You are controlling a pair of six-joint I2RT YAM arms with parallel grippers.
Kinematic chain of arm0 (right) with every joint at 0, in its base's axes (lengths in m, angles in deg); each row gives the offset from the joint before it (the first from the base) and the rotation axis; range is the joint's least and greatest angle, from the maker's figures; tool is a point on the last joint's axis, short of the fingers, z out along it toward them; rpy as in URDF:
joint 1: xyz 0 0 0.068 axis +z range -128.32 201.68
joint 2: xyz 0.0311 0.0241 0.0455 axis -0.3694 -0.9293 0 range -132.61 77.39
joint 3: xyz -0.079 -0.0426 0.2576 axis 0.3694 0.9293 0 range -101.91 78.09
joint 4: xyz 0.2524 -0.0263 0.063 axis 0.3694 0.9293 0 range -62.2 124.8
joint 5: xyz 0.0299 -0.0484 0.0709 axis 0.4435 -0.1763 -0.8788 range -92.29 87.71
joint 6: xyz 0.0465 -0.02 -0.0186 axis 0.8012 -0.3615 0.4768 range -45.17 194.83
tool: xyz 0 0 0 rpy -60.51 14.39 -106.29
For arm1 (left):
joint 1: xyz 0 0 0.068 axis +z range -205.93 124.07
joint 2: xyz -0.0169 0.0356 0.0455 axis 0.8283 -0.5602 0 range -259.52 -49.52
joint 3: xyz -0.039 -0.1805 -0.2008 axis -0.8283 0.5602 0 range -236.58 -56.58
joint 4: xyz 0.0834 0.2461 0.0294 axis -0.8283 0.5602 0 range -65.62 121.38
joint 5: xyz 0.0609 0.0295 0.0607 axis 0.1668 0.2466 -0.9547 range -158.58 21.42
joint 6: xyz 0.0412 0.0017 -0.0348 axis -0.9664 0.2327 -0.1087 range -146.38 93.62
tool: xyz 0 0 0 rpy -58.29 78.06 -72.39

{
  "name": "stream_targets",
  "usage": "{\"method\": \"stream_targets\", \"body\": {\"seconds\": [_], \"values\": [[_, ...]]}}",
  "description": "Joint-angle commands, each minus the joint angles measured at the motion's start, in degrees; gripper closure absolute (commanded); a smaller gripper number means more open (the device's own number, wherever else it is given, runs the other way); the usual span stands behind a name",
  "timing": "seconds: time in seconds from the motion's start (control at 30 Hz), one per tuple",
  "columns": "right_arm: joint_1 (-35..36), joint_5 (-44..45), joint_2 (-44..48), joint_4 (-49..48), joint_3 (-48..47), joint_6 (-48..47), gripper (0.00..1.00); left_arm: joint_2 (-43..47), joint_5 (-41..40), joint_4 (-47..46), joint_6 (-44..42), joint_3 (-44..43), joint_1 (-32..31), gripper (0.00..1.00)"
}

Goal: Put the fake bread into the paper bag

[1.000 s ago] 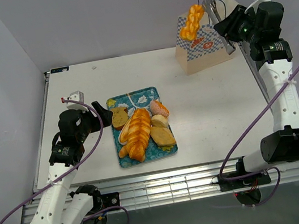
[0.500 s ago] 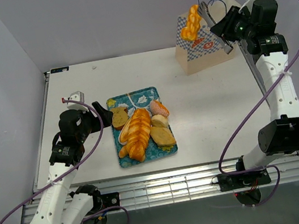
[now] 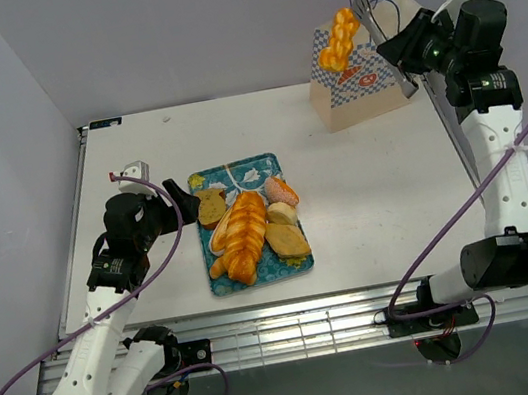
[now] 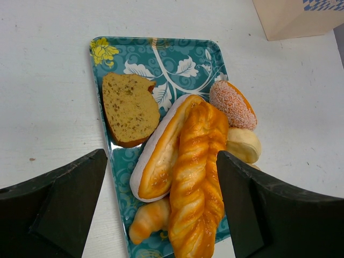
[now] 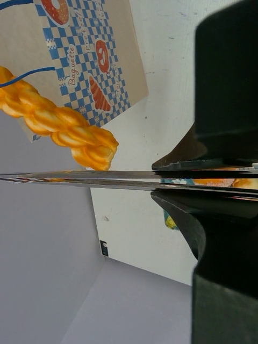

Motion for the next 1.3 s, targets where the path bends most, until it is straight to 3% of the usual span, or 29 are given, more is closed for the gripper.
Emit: {"method": "stream_targets", "body": {"seconds": [0.0,0.3,0.63,0.9,1.27], "values": [[-0.2,-2.46,-3.22,-1.15,-4.77,0.92,0.89,0.75,0.93,-1.17,0.0,0.35,-0.02,0.07],[-0.2,-5.02,-14.91,3.96,-15.76,0.4,0.92,0.75,0.67,-1.08,-0.08,0.26,-0.11,0.07],[-0.2,-0.8,-26.86,9.58,-28.34,-1.98,0.92,0.49,0.67,-1.08,-0.08,0.26,-0.02,0.07],[-0.2,5.96,-23.36,8.1,-17.73,-3.74,0.92,0.49,0.67,-1.08,-0.08,0.35,-0.02,0.07],[-0.2,7.99,-18.96,6.78,-10.06,-5.49,0.92,0.48,0.85,-1.08,-0.08,0.35,-0.02,0.07]]}}
